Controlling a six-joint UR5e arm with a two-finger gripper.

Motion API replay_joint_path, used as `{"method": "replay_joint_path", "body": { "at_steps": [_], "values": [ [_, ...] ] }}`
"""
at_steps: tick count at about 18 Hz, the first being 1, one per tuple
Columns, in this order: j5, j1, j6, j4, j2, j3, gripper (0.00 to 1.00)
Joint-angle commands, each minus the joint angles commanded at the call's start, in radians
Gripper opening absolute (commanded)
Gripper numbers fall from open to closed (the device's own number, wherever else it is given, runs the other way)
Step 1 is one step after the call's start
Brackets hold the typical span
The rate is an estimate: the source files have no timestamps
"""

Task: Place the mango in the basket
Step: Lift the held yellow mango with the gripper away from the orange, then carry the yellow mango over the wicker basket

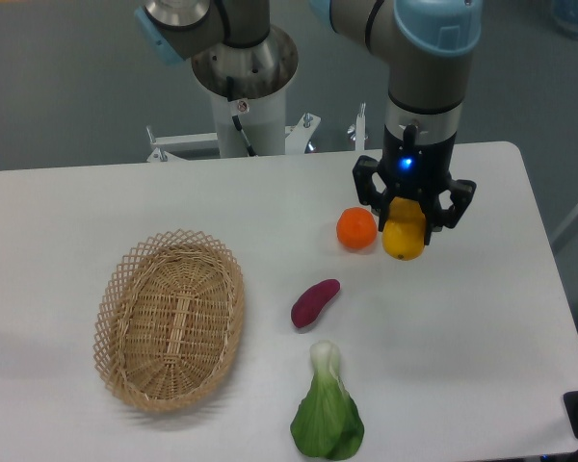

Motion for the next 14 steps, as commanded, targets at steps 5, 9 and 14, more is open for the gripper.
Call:
{"method": "replay_joint_path", "body": {
  "at_steps": [5, 9, 14],
  "values": [
    [-0.002, -0.012, -0.014, 0.002, 0.003, -0.008, 0.46],
    [0.003, -0.066, -0.13, 0.009, 0.002, -0.021, 0.46],
    [0.002, -0.164, -0.337, 0.021, -0.023, -0.025, 0.47]
  ]
}}
